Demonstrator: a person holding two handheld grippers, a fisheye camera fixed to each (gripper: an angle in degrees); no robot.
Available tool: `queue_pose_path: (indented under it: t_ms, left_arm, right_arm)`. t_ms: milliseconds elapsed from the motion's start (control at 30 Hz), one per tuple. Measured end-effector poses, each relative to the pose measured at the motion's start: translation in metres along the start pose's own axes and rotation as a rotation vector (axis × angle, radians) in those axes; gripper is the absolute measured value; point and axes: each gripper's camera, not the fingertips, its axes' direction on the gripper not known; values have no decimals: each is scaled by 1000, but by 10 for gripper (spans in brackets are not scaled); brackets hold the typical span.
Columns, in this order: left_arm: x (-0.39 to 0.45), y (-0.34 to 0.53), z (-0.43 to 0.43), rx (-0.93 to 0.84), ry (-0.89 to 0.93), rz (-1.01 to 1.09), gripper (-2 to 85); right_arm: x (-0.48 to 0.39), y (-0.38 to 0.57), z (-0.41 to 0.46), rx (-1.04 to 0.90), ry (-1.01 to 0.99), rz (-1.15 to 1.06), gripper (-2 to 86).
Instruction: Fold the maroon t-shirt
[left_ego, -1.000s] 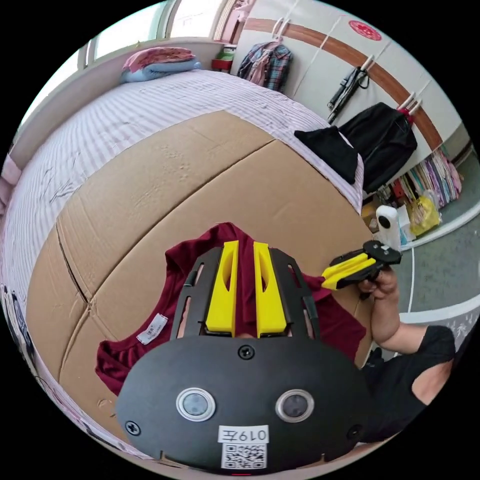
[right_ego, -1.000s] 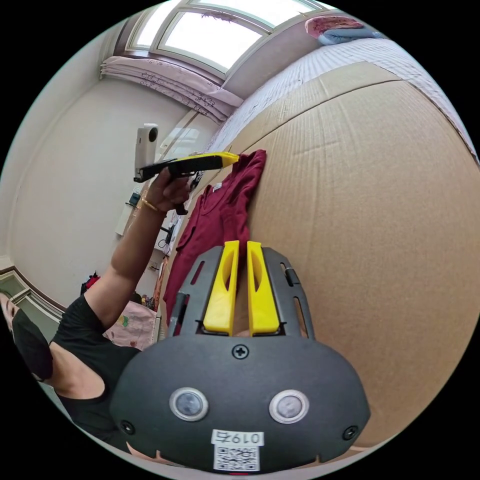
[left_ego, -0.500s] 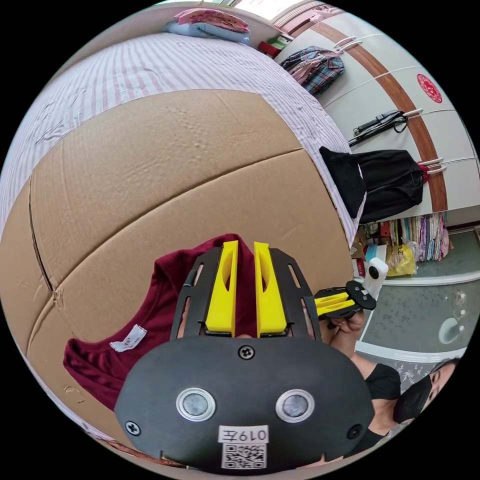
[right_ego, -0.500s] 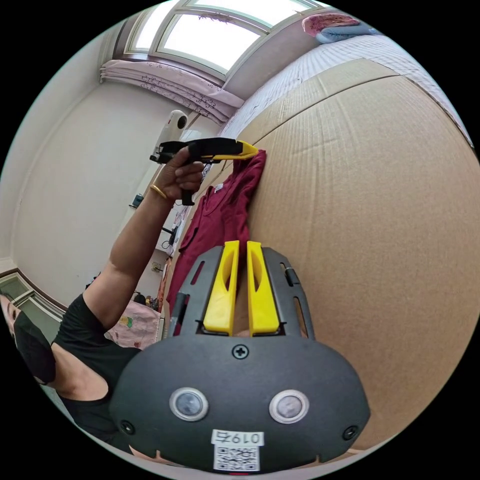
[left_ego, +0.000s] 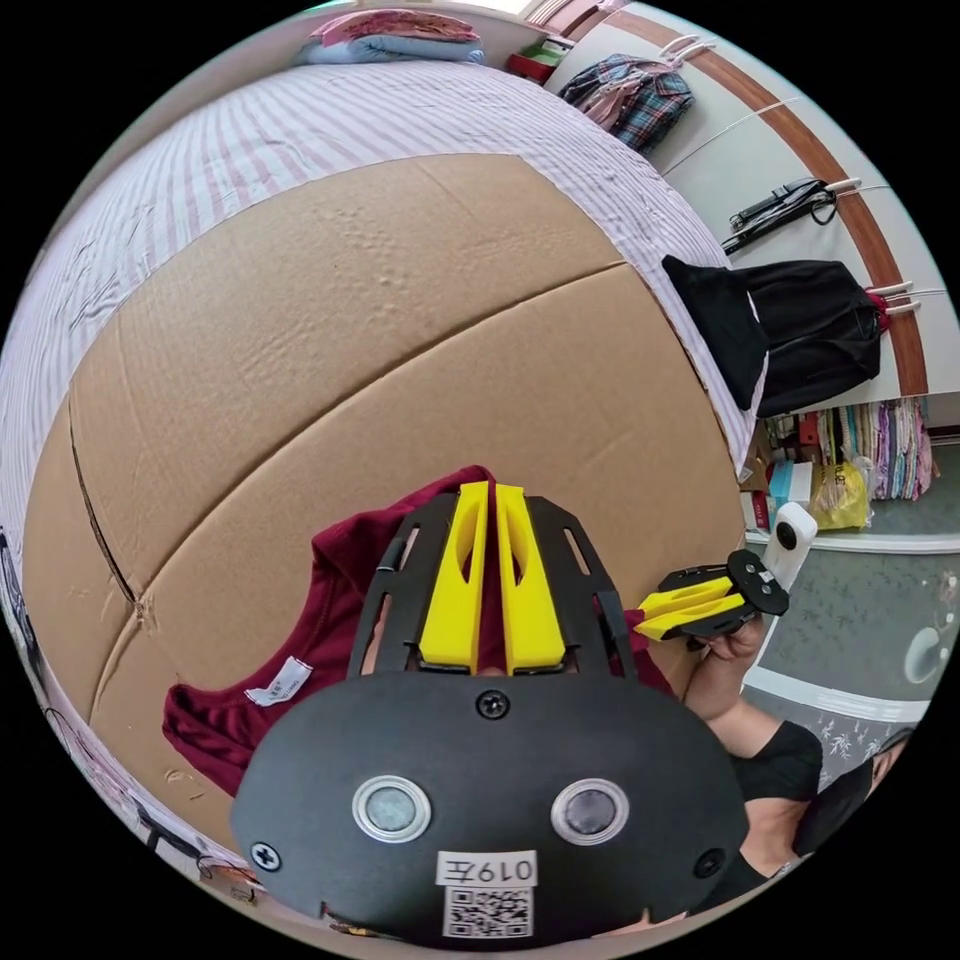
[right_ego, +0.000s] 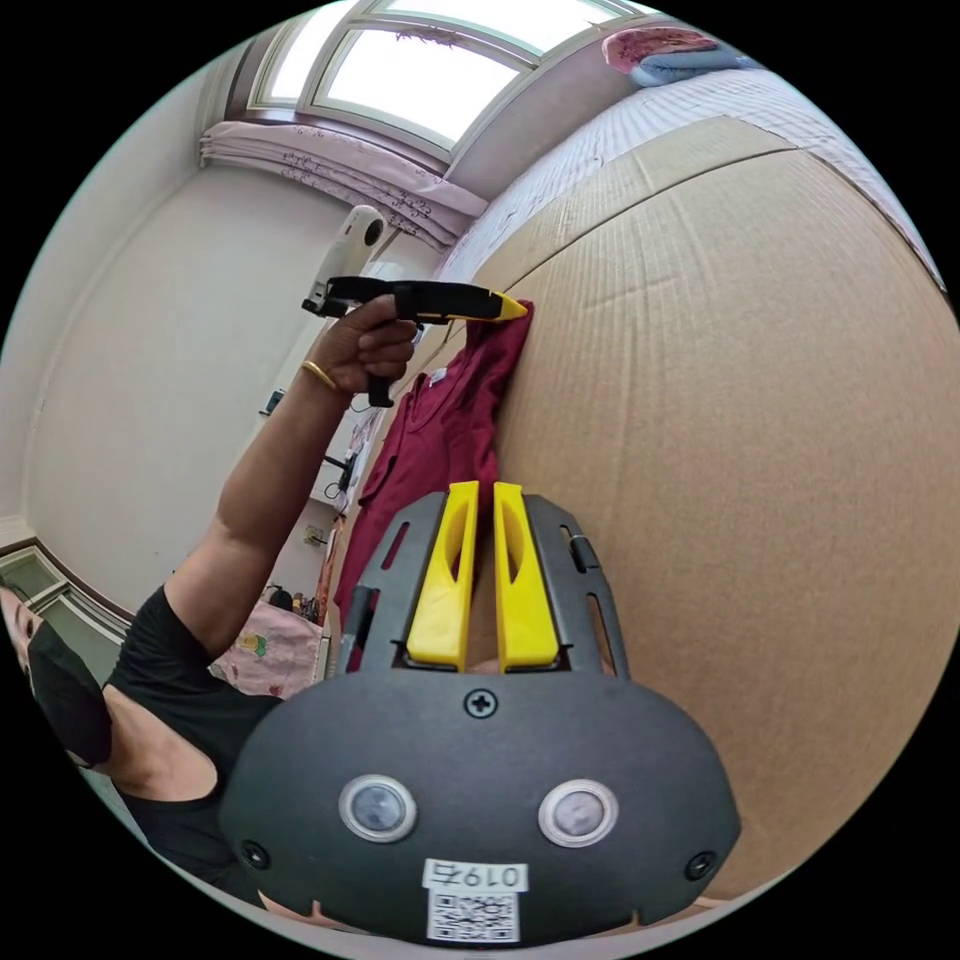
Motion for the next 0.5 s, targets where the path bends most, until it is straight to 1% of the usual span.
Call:
queue_pose_path:
  t_ms: [167, 333, 500]
  left_arm:
    - [-21, 43, -3, 98, 64, -62, 8]
    - [-24, 89, 11, 95, 66, -60, 10]
    - [-25, 148, 28, 72, 131, -55, 13]
  right_arm:
    - [40, 9, 3, 6, 0, 5, 7]
    - [78, 20, 14, 3, 6, 7, 3]
    - [120, 35, 30, 7, -2, 10, 4]
